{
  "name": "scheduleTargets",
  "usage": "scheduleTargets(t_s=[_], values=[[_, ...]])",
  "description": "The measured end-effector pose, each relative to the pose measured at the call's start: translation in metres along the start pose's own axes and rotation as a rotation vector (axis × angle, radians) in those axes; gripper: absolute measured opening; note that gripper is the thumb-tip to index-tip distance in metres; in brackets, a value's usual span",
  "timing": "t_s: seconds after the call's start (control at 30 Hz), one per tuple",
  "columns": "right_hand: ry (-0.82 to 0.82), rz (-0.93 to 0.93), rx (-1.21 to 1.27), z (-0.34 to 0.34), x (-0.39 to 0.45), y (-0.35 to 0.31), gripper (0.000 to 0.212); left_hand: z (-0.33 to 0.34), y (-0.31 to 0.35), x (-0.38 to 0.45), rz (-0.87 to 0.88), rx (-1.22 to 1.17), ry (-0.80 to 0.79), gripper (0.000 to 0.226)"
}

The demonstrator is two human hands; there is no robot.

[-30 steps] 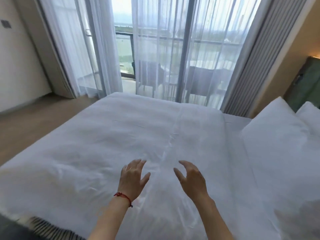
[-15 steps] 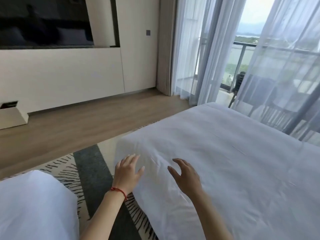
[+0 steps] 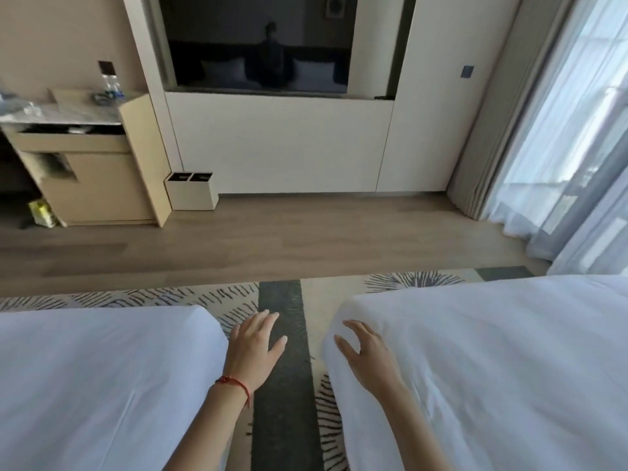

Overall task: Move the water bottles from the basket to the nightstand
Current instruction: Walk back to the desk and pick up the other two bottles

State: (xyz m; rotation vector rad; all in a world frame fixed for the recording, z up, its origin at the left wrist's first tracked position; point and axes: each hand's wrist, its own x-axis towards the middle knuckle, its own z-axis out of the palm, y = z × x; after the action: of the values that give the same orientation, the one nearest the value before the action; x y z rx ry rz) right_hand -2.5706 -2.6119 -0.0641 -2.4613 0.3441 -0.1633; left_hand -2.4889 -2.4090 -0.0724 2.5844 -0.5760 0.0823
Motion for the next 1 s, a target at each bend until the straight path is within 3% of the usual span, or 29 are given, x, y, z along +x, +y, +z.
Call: scheduleTargets(t_s=[0.43,0.8,1.0], values=[[-0.002,-0.125,-0.025,-0.021,0.286,-0.007,0.045,-0.017,-0.034,0.255,-0.055,0.115,0.100,0.050],[0.001,-0.126,-0.029,0.011,0.532,-0.028,0.045,-0.001,-0.125,0.480,-0.116,0.161,0.023,0.051],[0.007,-0.126,-0.041,0.024,0.669,-0.061,0.044,-0.018,-0.168,0.622,-0.096,0.167,0.067,0.051]])
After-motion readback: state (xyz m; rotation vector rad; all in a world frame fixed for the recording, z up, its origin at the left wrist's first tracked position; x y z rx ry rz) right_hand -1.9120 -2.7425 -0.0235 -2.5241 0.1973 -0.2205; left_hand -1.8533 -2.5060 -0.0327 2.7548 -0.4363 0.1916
